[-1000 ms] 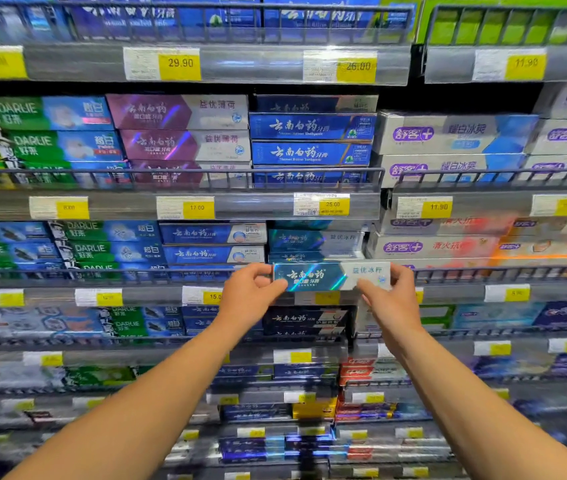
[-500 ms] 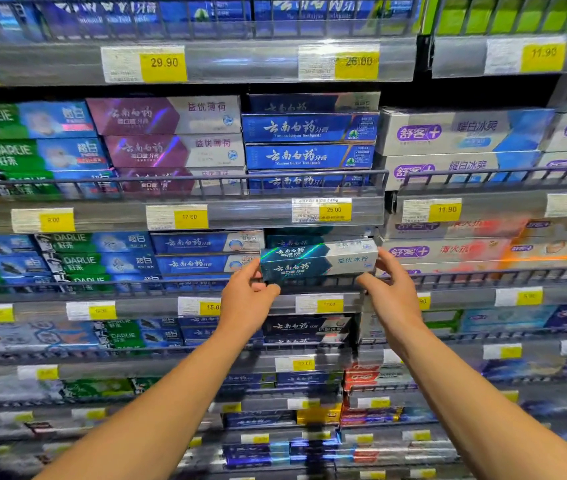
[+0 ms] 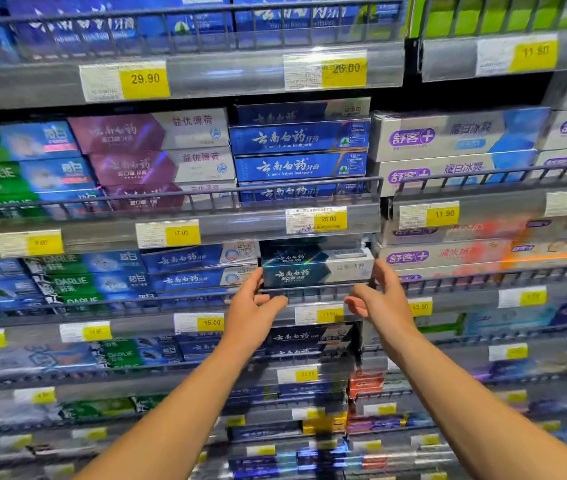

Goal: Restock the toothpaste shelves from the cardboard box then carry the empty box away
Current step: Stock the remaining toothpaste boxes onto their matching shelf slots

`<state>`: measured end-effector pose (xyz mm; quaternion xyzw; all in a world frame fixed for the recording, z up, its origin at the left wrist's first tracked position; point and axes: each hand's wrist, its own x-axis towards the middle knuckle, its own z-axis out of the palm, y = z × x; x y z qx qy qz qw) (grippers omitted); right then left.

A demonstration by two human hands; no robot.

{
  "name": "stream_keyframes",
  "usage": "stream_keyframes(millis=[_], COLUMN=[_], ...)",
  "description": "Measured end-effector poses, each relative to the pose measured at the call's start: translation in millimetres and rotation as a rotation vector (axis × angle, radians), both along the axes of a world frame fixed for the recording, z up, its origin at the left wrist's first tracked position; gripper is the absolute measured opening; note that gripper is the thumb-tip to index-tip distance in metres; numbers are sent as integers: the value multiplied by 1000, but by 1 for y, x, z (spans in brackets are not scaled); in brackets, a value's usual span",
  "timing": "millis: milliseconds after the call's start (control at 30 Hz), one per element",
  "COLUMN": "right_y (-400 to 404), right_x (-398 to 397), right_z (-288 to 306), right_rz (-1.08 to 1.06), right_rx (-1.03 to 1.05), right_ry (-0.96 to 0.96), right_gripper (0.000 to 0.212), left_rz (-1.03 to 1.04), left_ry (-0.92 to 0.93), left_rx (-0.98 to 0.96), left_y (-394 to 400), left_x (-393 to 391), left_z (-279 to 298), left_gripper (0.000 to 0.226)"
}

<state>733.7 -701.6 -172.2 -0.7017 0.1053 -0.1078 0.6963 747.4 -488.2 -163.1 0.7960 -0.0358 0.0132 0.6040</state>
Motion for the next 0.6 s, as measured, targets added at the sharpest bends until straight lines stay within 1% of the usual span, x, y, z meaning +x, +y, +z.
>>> stream_keyframes(millis=[100,200,333,400,467,600], right_y=[3,2,1,0,1,1], right_x=[0,3,2,2,4,7], right_z=[-3,-3,-4,-4,-3,-2], right_rz=[8,20,3,2,11,28], right_rx=[-21,-18,-64,-80,-70,-40], right_ry=[27,46,35,38,36,49], right_gripper=[82,87,76,74,76,87], left_rz=[30,33,36,35,29,12], left_ry=[4,21,65,74,76,116], left_rx=[52,44,27,35,36,4], left_y=[0,-1,-2,-4,-6,-10], left_x=[3,4,3,3,3,2], left_z=[-1,0,-3,-5,-4,-1], left_gripper=[76,76,75,74,75,77])
